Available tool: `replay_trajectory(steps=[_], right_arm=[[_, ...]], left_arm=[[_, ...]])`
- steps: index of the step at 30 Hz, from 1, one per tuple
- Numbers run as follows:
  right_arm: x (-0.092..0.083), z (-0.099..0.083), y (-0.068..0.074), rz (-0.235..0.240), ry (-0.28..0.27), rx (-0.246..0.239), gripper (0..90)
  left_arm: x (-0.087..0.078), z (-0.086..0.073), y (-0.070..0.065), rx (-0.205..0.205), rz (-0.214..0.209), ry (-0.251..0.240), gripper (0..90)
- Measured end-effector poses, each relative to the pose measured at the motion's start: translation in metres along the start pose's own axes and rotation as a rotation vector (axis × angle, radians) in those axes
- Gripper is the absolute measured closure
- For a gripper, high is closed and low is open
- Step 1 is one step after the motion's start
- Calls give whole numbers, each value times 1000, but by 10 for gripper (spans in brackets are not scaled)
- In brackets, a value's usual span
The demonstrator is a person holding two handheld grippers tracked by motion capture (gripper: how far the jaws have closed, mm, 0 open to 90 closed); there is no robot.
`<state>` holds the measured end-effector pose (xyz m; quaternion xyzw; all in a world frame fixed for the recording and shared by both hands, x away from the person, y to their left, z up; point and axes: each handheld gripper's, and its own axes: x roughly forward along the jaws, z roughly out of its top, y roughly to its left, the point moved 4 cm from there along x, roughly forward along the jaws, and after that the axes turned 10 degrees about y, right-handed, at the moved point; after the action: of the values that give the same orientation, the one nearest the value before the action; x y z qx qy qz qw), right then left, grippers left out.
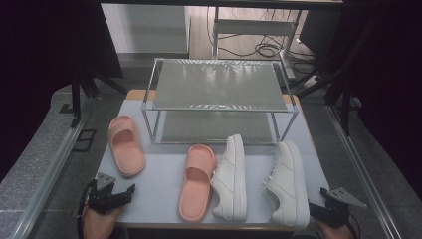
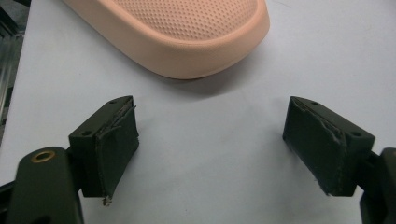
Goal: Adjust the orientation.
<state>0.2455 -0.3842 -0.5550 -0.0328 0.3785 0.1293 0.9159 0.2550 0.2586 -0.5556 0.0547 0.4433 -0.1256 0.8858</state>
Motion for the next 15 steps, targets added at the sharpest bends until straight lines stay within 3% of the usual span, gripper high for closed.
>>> replay_trajectory(steps=[15], right_arm=[[0, -1, 0, 3, -7, 0, 157]], left_arm=[[0, 0, 0, 1, -1, 0, 176]])
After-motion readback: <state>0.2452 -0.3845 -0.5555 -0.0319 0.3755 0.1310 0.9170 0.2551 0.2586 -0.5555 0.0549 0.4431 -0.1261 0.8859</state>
